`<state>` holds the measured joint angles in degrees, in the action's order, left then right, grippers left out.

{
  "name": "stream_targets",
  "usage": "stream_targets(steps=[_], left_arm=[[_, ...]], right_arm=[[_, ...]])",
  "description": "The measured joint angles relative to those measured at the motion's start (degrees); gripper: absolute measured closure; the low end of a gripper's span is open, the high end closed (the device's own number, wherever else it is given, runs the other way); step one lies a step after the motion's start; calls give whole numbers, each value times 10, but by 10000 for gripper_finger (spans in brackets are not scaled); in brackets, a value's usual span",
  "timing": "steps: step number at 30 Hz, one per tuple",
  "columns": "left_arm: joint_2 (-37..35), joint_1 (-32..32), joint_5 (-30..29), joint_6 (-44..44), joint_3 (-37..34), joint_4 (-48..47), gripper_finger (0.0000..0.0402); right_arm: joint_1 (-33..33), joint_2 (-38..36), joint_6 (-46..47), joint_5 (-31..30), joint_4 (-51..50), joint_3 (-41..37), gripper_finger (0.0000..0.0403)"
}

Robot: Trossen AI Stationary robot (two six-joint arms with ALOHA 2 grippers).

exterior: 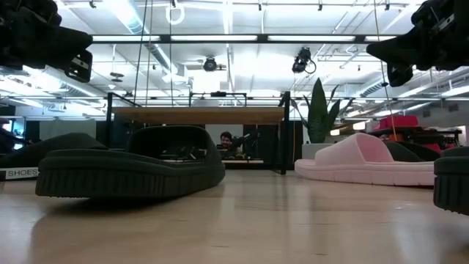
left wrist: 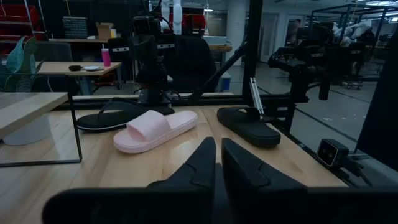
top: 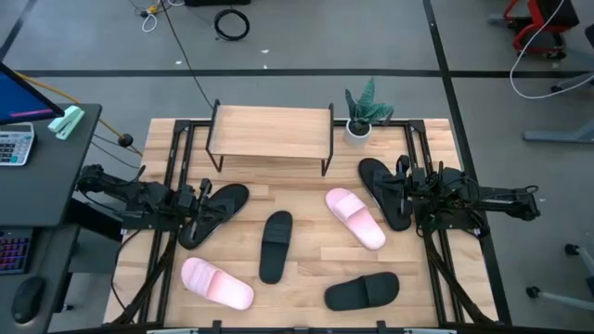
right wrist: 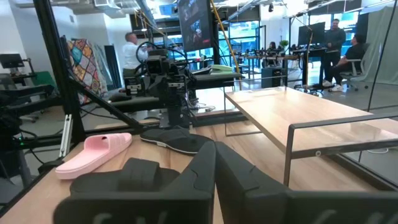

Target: Pick and place slides into the shelf

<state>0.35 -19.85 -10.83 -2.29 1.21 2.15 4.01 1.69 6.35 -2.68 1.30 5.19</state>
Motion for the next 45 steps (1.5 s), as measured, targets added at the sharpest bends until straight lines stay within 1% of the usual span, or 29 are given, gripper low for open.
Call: stream_targets(steps=[11, 15, 21, 26, 28, 32, 34, 36, 40, 45], left_arm=[[0, 0, 0, 0, 0, 0, 378], [0, 0, 0, 0, 0, 1, 374], [0, 0, 0, 0, 0, 30, 364], [0, 0, 0, 5, 0, 31, 364], [0, 2, -2, 49, 0, 44, 369], [0, 6, -31, 203, 0, 75, 381], [0, 6, -35, 265, 0, 92, 386], [0, 3, -35, 277, 0, 94, 389], [0, 0, -35, 263, 0, 107, 388], [0, 2, -38, 282, 0, 108, 370]], right_arm=[[0, 0, 0, 0, 0, 0, 389], [0, 0, 0, 0, 0, 0, 389], [0, 0, 0, 0, 0, 0, 389], [0, 0, 0, 0, 0, 0, 389], [0, 0, 0, 0, 0, 0, 389], [0, 0, 0, 0, 0, 0, 389], [0, 0, 0, 0, 0, 0, 389], [0, 0, 0, 0, 0, 0, 389], [0, 0, 0, 0, 0, 0, 389], [0, 0, 0, 0, 0, 0, 389]])
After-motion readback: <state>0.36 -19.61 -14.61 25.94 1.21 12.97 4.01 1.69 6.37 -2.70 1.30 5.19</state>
